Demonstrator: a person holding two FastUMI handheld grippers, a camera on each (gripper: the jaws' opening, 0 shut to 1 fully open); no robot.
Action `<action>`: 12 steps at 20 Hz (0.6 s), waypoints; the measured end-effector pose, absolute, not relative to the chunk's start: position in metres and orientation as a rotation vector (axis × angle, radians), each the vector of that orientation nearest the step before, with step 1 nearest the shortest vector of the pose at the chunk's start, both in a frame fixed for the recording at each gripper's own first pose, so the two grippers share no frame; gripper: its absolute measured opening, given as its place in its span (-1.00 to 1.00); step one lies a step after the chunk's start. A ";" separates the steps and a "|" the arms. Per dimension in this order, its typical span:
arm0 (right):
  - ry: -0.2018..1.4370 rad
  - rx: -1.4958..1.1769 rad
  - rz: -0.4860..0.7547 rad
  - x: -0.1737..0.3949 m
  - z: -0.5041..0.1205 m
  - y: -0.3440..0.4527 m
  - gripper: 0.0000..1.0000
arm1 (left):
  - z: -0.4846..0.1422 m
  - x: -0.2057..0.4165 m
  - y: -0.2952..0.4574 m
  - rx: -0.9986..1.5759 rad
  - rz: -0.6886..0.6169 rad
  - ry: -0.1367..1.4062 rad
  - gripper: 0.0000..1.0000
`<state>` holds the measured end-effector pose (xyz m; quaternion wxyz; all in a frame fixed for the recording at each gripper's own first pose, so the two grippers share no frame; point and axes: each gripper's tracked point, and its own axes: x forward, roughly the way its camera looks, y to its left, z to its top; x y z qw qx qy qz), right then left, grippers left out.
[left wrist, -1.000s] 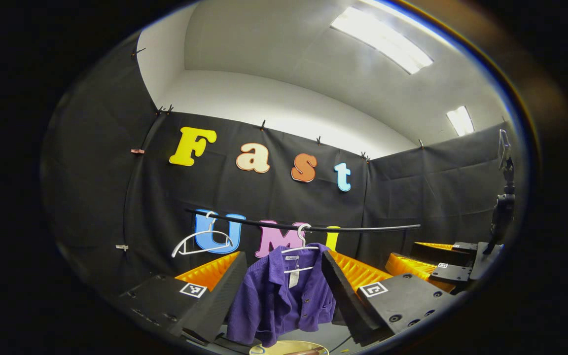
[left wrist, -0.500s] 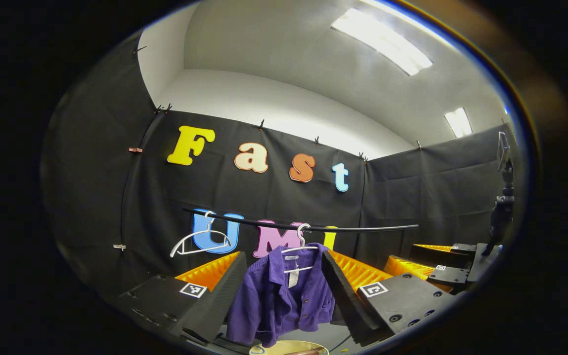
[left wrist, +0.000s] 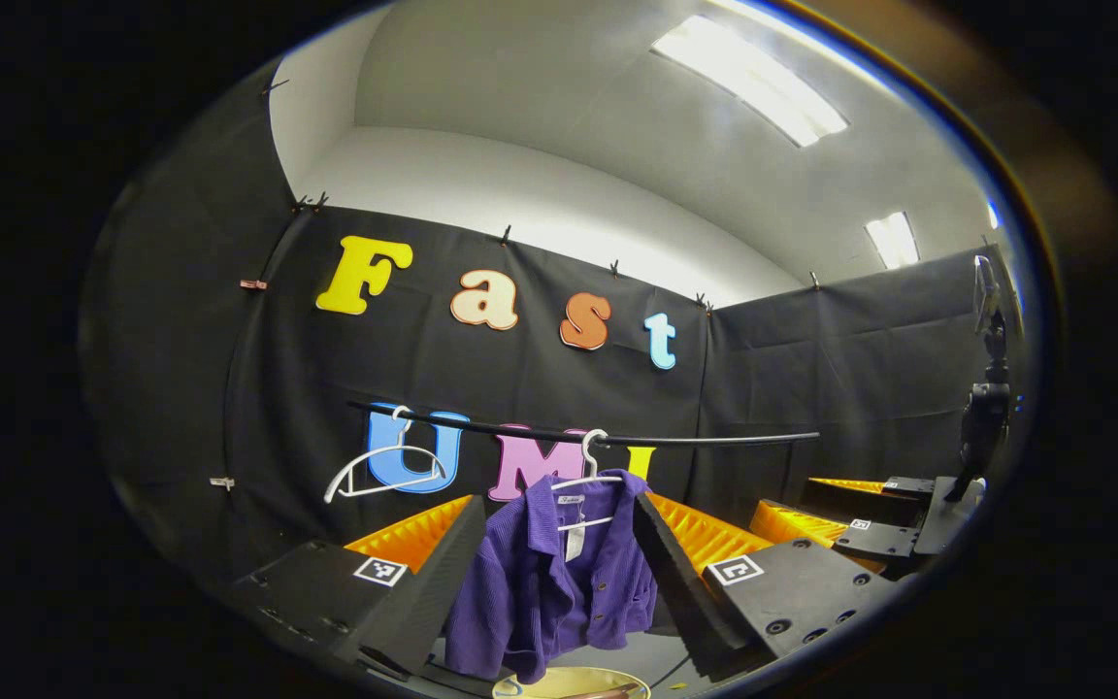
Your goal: Grasp the clothes on the hanger with both hands and then place them into the laundry hamper below.
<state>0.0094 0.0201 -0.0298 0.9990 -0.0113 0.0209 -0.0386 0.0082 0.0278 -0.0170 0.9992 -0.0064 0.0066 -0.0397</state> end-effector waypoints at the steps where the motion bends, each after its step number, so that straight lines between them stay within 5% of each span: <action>1: 0.049 -0.023 -0.080 0.012 -0.034 0.019 0.92 | -0.021 0.011 0.028 -0.014 -0.082 0.018 0.93; 12: 0.099 0.029 -0.049 0.114 -0.117 -0.008 0.94 | -0.089 0.094 0.021 -0.014 -0.041 0.080 0.92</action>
